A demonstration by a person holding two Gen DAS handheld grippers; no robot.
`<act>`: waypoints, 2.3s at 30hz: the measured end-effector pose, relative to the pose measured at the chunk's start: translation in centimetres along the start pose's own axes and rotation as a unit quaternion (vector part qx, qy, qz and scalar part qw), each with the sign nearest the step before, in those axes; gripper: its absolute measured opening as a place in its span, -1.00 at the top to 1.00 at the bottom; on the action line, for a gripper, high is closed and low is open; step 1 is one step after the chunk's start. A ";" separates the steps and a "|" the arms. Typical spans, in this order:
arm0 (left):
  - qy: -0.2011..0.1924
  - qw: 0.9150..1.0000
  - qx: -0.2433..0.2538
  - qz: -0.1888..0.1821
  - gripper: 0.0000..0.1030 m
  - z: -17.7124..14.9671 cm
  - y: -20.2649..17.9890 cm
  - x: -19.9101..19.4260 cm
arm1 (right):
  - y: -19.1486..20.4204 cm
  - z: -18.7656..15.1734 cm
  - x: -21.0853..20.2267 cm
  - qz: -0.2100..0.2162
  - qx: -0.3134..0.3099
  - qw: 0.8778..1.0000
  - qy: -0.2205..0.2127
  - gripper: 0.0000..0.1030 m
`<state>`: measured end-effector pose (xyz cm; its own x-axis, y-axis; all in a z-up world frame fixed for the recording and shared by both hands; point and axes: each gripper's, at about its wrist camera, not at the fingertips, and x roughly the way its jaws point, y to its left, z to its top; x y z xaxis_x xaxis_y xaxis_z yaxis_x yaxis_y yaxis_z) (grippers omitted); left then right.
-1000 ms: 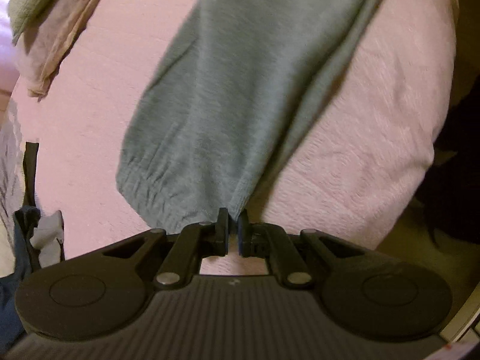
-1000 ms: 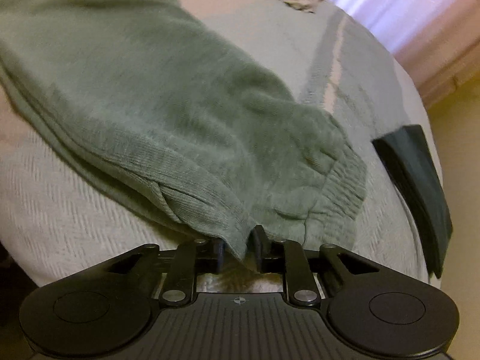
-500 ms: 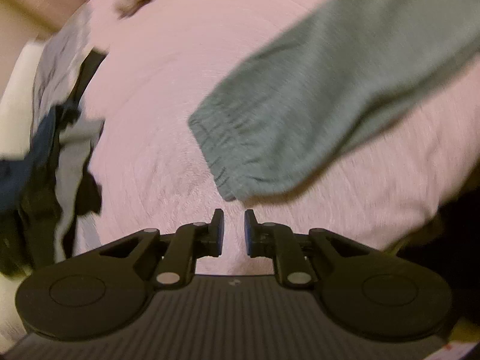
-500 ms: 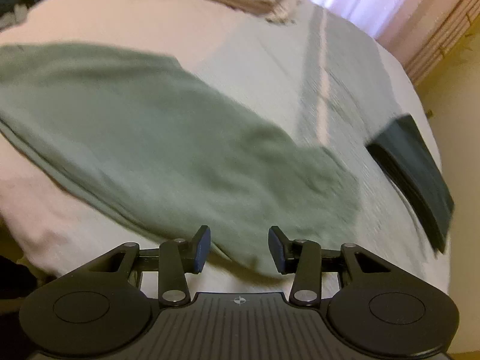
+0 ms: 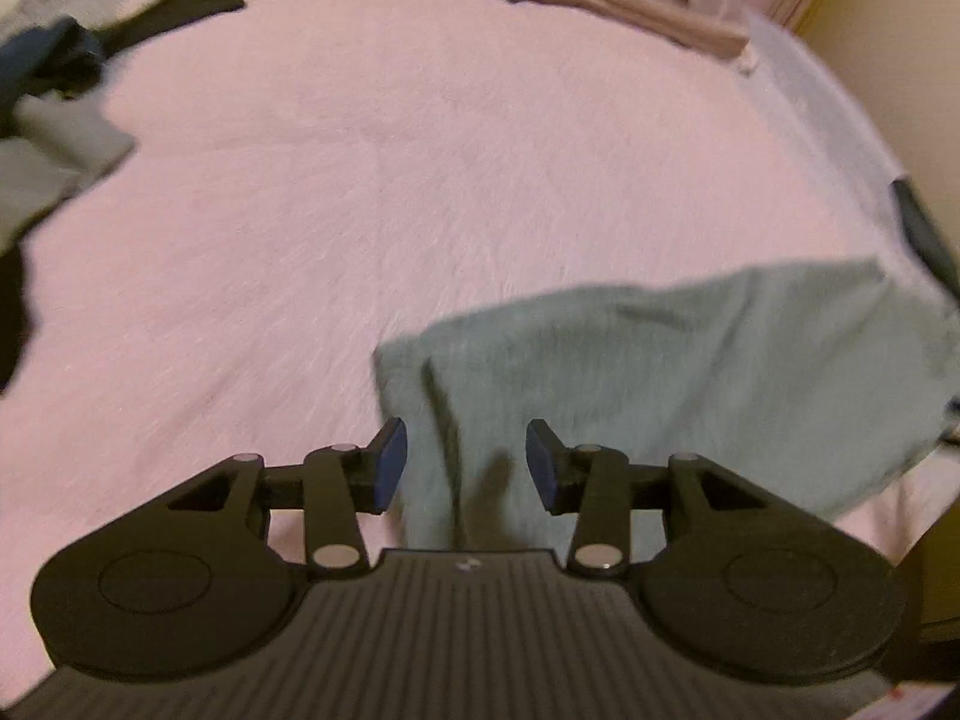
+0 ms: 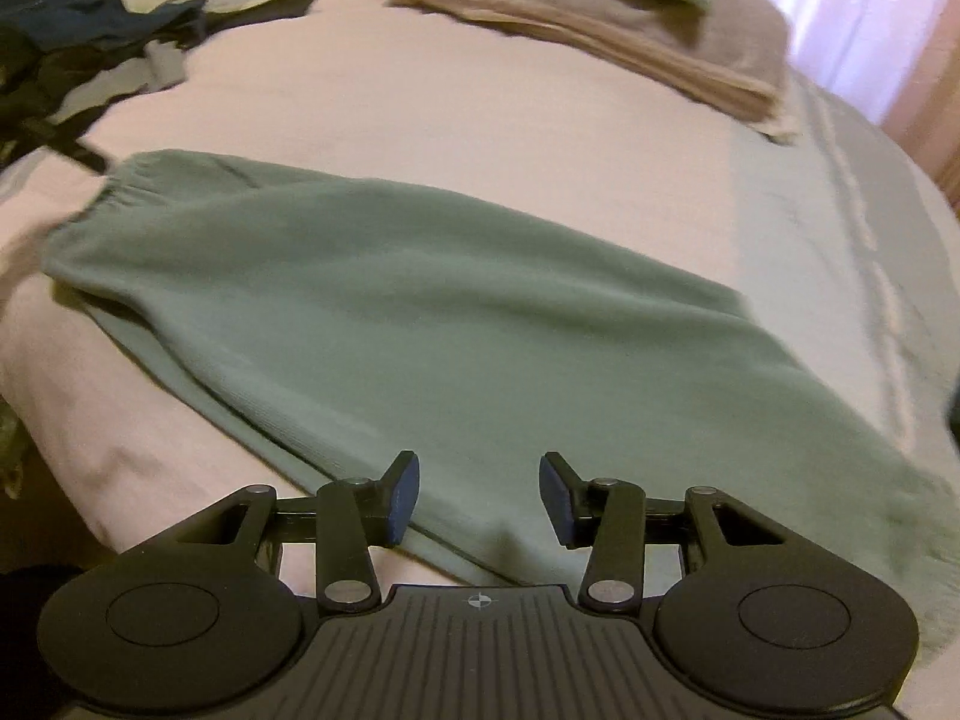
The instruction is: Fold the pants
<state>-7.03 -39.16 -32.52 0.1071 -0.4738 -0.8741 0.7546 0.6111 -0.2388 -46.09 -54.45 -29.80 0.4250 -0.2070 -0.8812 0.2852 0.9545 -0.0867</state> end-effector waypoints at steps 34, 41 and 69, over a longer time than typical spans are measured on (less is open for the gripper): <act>0.003 0.894 0.448 -0.022 0.45 -7.6 -6.0 -1.8 | 19.6 6.6 9.3 0.132 -0.211 0.968 -0.039 0.53; 0.019 0.810 0.586 -0.021 0.63 -9.9 -6.2 -0.2 | 20.7 6.8 10.4 0.122 -0.226 0.966 -0.024 0.98; 0.067 0.873 0.482 -0.029 0.79 -3.2 -5.1 -2.9 | 10.9 5.4 5.8 0.049 -0.006 0.999 0.000 0.19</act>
<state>-13.26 -38.88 -30.10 0.0219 -0.3683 -0.9294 0.9571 -0.2609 0.1260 -35.85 -46.37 -33.33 0.4504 -0.1116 -0.8858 0.2320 0.9727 -0.0046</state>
